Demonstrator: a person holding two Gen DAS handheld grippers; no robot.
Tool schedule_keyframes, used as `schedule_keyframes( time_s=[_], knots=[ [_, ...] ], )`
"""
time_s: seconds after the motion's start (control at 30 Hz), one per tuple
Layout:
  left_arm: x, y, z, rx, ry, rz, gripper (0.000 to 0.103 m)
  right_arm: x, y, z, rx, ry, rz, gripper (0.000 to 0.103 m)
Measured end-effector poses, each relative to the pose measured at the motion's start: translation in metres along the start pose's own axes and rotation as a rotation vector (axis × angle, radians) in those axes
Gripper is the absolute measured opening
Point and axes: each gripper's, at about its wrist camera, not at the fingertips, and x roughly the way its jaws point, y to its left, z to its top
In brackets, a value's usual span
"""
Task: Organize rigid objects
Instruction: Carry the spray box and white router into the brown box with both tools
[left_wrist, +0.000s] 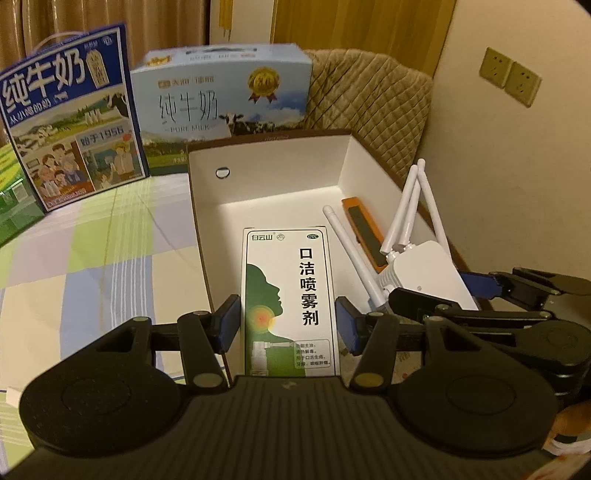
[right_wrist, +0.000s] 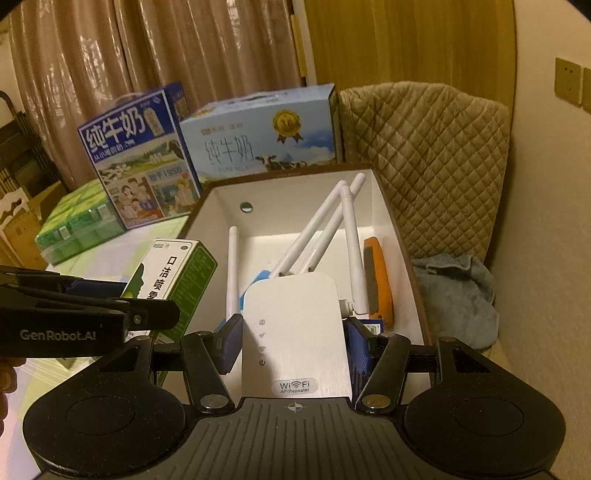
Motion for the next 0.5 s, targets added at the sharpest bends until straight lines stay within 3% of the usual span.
schedule_keyframes(
  time_s=[0.5],
  knots=[
    [0.048,0.002,0.009,-0.002,0.081,0.011,0.050,0.045,-0.016,0.013,-0.020,0.060,-0.025,0.055]
  ],
)
